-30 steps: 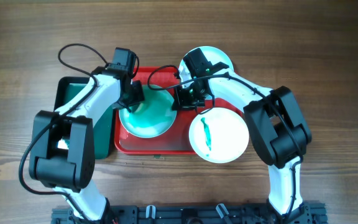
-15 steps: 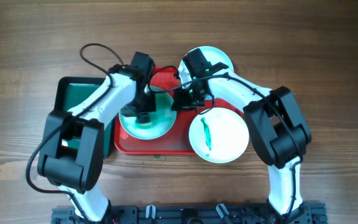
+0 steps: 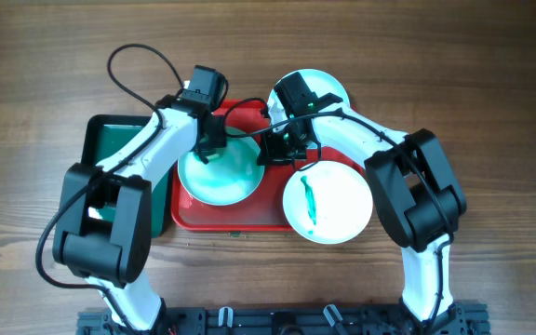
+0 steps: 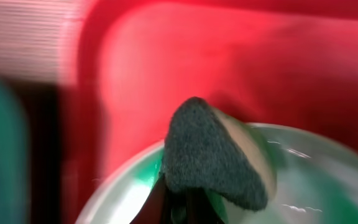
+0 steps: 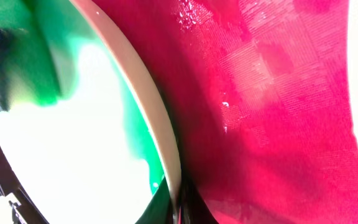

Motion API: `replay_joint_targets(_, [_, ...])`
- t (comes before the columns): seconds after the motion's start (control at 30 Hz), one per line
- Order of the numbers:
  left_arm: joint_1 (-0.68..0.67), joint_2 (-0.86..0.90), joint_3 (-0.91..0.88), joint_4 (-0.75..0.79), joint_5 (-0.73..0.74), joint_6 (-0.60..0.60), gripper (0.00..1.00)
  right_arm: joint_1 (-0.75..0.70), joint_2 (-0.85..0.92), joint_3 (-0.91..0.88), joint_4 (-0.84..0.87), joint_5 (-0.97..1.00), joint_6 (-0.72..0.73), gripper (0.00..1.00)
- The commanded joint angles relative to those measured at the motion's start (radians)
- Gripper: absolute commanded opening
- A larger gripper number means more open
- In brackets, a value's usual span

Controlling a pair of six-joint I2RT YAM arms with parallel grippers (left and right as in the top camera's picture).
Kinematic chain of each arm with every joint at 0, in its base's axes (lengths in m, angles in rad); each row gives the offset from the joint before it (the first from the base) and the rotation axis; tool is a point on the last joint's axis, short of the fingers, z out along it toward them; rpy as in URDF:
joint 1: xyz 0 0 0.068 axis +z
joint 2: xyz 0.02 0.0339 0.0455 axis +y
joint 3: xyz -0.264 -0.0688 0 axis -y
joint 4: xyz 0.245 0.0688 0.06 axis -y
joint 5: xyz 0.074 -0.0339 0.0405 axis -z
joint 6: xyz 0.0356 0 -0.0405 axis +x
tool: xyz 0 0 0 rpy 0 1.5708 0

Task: Clean dirty plates on tray and stack at the side
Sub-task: 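Scrub the plate surface with the sponge while the right gripper holds the rim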

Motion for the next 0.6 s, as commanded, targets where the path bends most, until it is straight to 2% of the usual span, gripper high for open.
replay_joint_targets(0.0, [0.024, 0.018, 0.015, -0.085, -0.227, -0.047, 0.04, 0.000, 0.016, -0.022, -0.006, 0.010, -0.018, 0.04])
replay_joint_targets(0.17, [-0.006, 0.018, 0.015, -0.287, -0.043, -0.034, 0.04, 0.000, 0.016, -0.022, -0.006, 0.010, -0.018, 0.04])
replay_joint_targets(0.3, [-0.029, 0.018, 0.015, -0.383, 0.234, 0.142, 0.04, 0.000, 0.016, -0.022, -0.005, 0.010, -0.018, 0.04])
replay_joint_targets(0.4, [-0.038, 0.018, 0.015, -0.335, 0.415, 0.223, 0.04, 0.000, 0.016, -0.022, -0.005, 0.010, -0.018, 0.04])
replay_joint_targets(0.57, [-0.038, 0.018, 0.015, -0.129, 0.439, 0.219, 0.04, 0.000, 0.016, -0.022, -0.005, 0.010, -0.018, 0.04])
